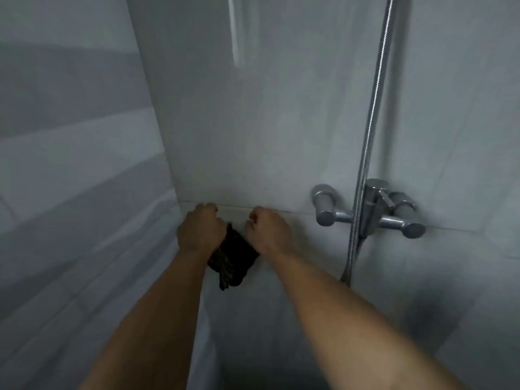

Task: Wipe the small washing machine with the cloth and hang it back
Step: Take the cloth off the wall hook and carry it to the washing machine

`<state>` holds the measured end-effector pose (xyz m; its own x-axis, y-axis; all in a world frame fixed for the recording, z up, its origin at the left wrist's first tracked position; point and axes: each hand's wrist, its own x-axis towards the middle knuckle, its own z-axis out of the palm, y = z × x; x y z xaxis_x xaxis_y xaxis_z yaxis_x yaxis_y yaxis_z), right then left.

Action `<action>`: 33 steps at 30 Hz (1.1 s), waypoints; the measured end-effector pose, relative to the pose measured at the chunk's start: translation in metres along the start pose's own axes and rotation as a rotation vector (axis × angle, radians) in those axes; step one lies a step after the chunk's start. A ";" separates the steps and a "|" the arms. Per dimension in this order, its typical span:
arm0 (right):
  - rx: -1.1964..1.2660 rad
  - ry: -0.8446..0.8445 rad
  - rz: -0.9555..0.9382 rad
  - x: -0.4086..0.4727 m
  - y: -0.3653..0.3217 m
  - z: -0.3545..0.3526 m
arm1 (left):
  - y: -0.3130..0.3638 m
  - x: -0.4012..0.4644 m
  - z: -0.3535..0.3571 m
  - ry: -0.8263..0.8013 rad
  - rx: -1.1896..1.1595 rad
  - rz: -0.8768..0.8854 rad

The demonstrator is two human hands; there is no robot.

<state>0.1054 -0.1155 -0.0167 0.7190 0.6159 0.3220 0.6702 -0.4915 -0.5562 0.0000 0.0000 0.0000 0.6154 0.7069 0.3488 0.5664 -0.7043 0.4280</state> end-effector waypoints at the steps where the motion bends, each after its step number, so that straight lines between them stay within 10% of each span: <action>1: -0.009 -0.027 0.069 -0.003 0.011 0.015 | -0.013 -0.001 0.014 -0.059 -0.050 -0.093; 10: 0.297 0.008 0.238 -0.024 0.042 0.119 | -0.077 0.007 0.098 -0.149 -0.572 -0.295; 20: 0.675 0.217 0.262 -0.037 0.027 0.053 | -0.045 -0.006 0.038 -0.255 -0.816 -0.344; 29: 0.927 -0.070 0.578 -0.151 0.131 0.043 | -0.034 -0.127 0.097 -1.093 -0.952 -0.450; 33: 0.822 -0.017 0.665 -0.236 0.216 0.101 | -0.038 -0.218 0.197 -1.127 -1.019 -0.586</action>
<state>0.0615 -0.3048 -0.2904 0.8887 0.3872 -0.2456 -0.1935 -0.1689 -0.9665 -0.0479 -0.1401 -0.2570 0.7846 0.1210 -0.6080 0.5593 0.2848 0.7785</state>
